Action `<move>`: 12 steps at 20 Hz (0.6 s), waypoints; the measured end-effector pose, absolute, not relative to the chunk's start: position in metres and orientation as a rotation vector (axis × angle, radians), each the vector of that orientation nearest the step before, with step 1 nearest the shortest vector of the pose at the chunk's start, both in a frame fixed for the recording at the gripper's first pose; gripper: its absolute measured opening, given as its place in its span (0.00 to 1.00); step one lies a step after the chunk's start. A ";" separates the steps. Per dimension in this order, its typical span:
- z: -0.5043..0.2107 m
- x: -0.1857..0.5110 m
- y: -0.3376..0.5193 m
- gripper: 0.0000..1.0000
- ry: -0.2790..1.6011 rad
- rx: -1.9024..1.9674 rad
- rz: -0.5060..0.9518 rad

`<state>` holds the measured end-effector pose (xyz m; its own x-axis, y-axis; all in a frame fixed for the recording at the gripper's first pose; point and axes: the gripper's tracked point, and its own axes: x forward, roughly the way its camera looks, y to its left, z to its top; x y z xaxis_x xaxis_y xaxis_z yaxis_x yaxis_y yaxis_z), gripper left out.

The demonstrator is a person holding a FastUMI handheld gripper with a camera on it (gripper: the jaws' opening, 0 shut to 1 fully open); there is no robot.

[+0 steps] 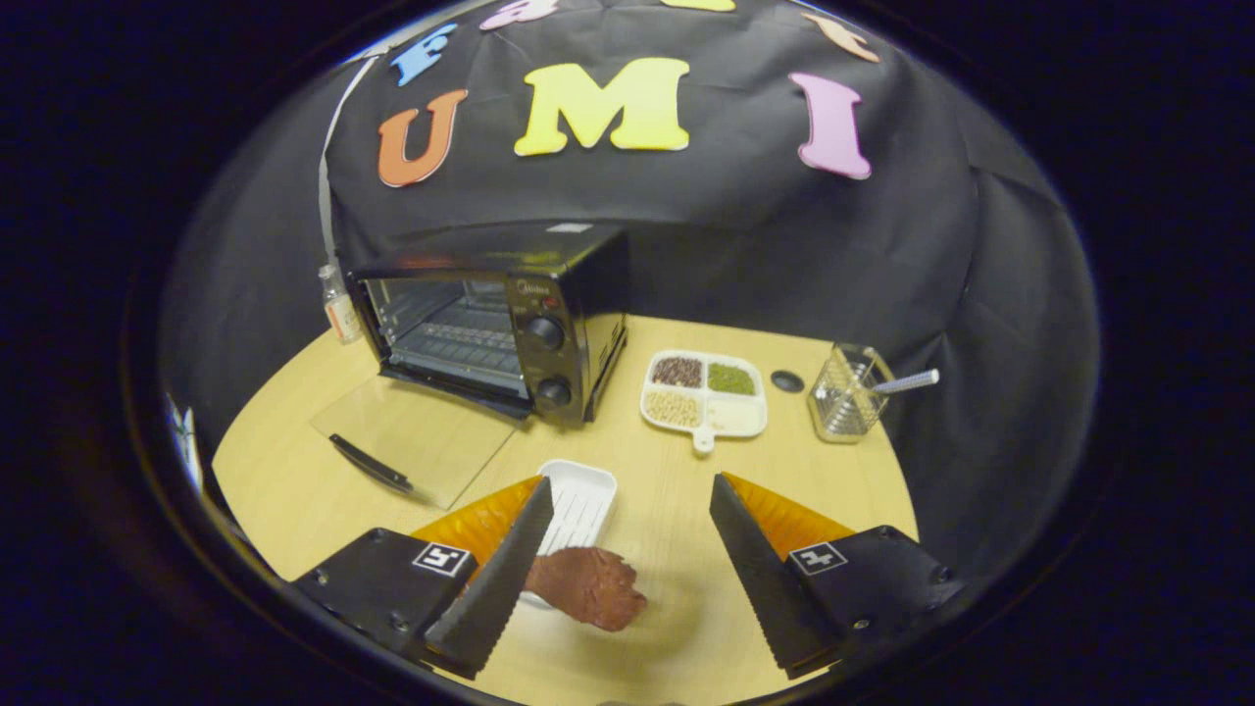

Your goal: Open the toaster oven, put the food inside, and close the toaster oven door.

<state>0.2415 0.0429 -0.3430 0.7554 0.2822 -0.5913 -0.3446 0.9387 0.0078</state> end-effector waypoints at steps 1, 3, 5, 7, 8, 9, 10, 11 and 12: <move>-0.352 0.239 0.042 0.99 0.663 -0.071 0.375; -0.376 0.228 0.048 0.90 0.784 0.025 0.473; -0.393 0.215 0.056 0.78 0.894 0.128 0.545; -0.403 0.209 0.058 0.67 0.980 0.228 0.569; -0.403 0.206 0.057 0.59 1.012 0.300 0.574; -0.404 0.205 0.060 0.43 1.049 0.371 0.581; -0.406 0.205 0.060 0.35 1.079 0.420 0.585; -0.404 0.207 0.062 0.30 1.099 0.477 0.589; -0.401 0.207 0.061 0.25 1.115 0.507 0.589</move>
<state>0.2070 0.0611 -0.4011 0.3202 0.6658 -0.6739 -0.1823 0.7414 0.6459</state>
